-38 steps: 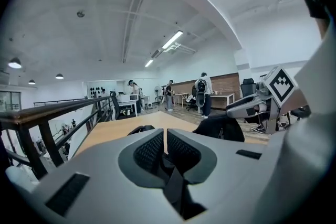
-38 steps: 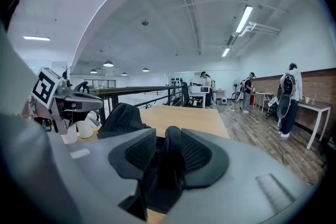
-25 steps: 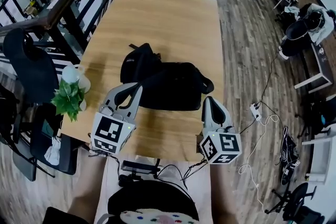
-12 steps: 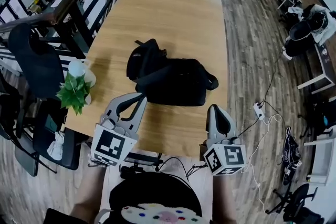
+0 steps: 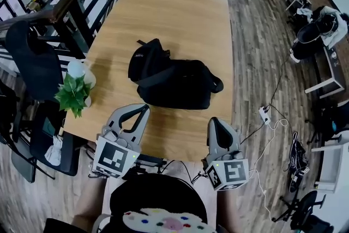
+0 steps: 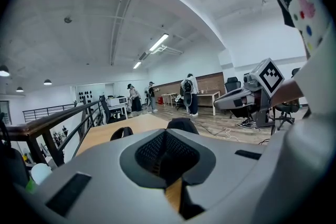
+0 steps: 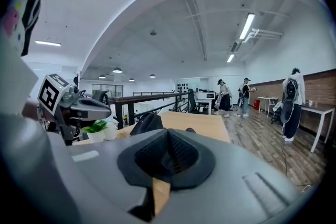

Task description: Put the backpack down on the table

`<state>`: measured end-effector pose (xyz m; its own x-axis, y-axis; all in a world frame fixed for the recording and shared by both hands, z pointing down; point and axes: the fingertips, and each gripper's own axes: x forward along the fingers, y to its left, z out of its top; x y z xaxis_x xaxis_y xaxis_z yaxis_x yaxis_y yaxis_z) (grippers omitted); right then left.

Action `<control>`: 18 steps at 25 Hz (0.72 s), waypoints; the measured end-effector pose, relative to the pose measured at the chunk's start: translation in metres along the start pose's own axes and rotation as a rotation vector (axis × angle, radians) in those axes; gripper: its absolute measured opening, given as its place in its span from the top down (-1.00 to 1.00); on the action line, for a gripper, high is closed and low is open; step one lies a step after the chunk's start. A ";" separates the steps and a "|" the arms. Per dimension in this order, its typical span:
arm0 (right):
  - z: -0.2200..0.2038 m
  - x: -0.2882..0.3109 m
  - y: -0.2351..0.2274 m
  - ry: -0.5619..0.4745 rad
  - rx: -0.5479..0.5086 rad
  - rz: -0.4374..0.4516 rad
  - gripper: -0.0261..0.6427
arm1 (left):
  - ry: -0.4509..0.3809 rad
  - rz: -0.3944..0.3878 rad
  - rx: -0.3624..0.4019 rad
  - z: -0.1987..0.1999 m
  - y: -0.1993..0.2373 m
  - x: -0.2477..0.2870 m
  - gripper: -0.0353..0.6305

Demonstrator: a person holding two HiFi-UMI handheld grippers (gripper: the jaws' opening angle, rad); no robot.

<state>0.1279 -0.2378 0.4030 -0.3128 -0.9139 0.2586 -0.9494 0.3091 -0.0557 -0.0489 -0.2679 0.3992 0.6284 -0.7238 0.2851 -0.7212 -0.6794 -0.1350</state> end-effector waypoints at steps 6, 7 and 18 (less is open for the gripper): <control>-0.004 0.001 0.000 0.019 -0.009 -0.008 0.89 | 0.018 0.019 -0.005 -0.007 0.003 -0.001 0.88; -0.004 0.002 0.000 0.013 -0.005 -0.007 0.89 | 0.023 0.022 -0.008 -0.008 0.004 0.000 0.88; -0.004 0.005 -0.001 0.006 -0.018 0.003 0.89 | 0.034 0.022 -0.020 -0.012 0.000 0.005 0.88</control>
<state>0.1274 -0.2419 0.4078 -0.3158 -0.9112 0.2644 -0.9476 0.3170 -0.0395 -0.0493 -0.2699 0.4119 0.6026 -0.7337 0.3141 -0.7406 -0.6607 -0.1226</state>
